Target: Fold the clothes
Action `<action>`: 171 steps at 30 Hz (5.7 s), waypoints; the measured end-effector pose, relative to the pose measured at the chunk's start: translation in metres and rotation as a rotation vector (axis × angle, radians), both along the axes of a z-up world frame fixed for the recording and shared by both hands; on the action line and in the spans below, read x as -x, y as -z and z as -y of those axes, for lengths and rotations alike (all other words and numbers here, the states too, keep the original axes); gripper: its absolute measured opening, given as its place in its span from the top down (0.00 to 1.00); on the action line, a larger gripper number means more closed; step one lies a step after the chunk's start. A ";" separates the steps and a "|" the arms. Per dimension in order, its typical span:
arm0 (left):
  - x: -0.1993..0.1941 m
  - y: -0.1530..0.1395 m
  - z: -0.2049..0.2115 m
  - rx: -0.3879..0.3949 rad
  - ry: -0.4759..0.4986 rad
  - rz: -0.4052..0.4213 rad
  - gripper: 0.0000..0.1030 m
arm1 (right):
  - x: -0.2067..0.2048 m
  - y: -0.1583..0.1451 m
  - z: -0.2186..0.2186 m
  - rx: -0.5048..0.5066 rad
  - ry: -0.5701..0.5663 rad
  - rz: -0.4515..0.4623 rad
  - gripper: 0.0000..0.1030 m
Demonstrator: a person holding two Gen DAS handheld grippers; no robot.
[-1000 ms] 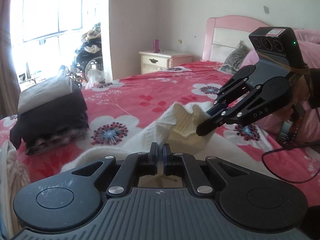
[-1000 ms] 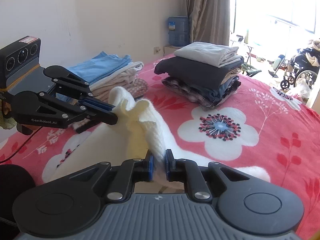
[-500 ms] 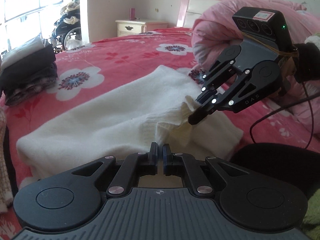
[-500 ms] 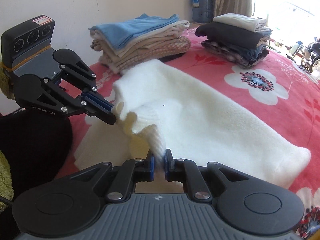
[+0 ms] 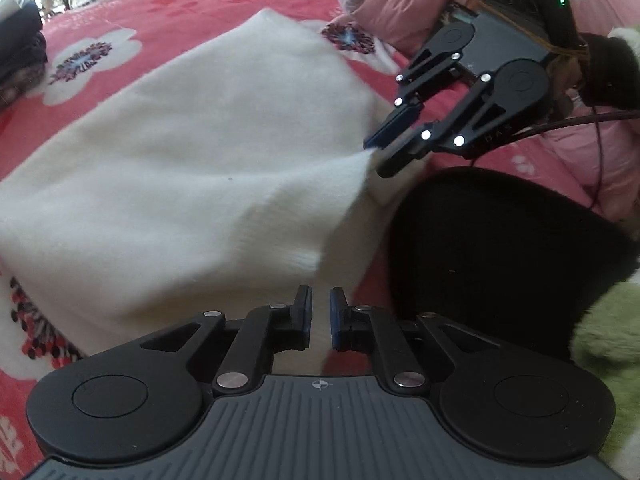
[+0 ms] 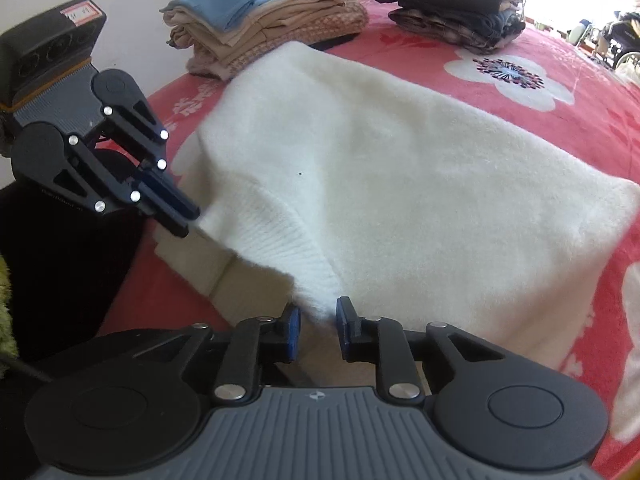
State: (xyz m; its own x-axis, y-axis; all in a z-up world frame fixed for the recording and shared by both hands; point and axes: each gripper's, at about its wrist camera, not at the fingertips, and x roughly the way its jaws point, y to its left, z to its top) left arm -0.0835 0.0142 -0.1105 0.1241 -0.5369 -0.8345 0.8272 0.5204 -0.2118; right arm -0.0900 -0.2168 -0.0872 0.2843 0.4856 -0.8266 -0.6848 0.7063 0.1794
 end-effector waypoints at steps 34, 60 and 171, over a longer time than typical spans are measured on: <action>-0.042 0.012 -0.073 0.189 -1.012 -0.237 0.91 | -0.021 0.050 0.104 -0.582 0.978 -0.410 0.88; -0.017 0.015 -0.055 -0.090 -0.753 -0.150 0.66 | 0.004 0.034 0.081 -0.143 0.773 -0.212 0.64; -0.169 -0.043 -0.064 0.821 -0.637 -0.503 0.33 | -0.039 -0.047 -0.010 -0.343 0.855 0.137 0.68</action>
